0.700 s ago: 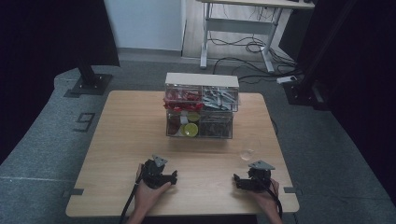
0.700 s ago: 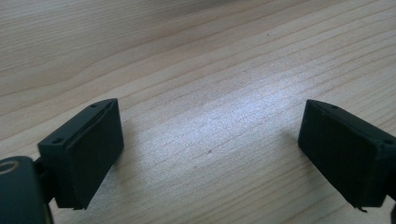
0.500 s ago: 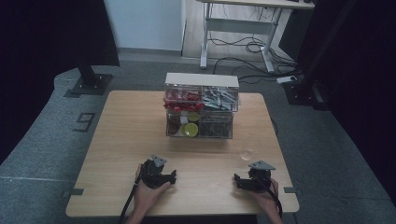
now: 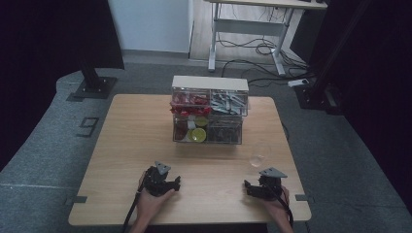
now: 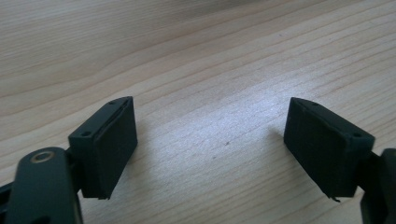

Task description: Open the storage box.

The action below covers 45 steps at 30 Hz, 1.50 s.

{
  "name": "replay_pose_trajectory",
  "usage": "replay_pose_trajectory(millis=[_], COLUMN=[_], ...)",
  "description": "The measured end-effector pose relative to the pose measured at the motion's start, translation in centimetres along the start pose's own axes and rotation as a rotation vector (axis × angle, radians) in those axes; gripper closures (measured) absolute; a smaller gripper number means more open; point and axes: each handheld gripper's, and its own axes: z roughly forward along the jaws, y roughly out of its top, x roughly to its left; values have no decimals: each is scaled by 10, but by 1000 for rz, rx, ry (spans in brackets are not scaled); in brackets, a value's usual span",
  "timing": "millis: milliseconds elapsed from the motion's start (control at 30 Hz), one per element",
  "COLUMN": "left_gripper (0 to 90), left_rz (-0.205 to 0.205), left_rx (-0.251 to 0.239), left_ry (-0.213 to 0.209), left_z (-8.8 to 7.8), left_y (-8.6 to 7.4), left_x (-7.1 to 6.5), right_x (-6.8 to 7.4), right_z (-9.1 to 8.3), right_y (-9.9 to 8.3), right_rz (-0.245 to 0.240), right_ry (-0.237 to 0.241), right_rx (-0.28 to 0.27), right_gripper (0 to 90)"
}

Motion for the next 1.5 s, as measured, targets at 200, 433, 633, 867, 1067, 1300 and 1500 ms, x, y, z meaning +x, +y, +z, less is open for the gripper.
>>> replay_pose_trajectory(millis=[200,433,633,867,1067,1300,1500], left_gripper=[277,366,504,693,806,889,896], left_rz=[-18,-65,-83,-89,-98,-75,-53], left_rx=[-20,-117,-159,-193,-232,-246,-246], left_ry=[17,17,-13,-95,-117,-149,-148], left_z=[-7,-25,-39,-45,-52,-59,-61], left_y=[-2,3,5,4,7,17,26], left_x=[1,8,13,19,19,16,11], right_x=[0,0,2,2,2,2,2], right_z=[0,0,-1,-1,-1,-2,-2], right_y=[0,0,-1,-1,-1,-2,-2], right_rz=[1,0,3,7,7,7,8], right_ry=[2,0,-10,-10,-9,-12,-10], right_rx=[-1,-1,-4,-4,-4,-4,-4], right_gripper=[137,140,145,145,145,147,147])
